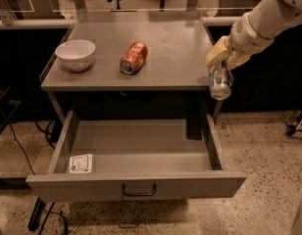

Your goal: Place redbull can into top drawer

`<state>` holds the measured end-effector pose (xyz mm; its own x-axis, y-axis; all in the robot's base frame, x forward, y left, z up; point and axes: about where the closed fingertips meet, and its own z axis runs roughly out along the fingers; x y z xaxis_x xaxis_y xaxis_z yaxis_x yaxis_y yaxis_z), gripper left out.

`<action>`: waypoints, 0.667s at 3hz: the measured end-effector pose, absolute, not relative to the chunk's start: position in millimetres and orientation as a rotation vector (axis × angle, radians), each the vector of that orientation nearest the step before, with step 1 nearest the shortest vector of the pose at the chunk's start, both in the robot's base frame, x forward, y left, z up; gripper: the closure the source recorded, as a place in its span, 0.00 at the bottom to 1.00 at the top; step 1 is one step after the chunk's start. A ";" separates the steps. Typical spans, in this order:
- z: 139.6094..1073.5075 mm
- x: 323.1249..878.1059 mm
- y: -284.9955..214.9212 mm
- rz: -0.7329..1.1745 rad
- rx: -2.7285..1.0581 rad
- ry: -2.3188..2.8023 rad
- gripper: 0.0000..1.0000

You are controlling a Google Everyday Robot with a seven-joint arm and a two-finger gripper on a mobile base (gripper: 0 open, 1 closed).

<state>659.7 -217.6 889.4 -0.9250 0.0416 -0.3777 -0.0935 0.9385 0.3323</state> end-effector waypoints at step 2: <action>864.8 587.8 -197.5 0.474 -0.003 2.675 1.00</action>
Offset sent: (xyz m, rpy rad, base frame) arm -0.1056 0.0237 -0.0350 0.0108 -0.0345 -0.0534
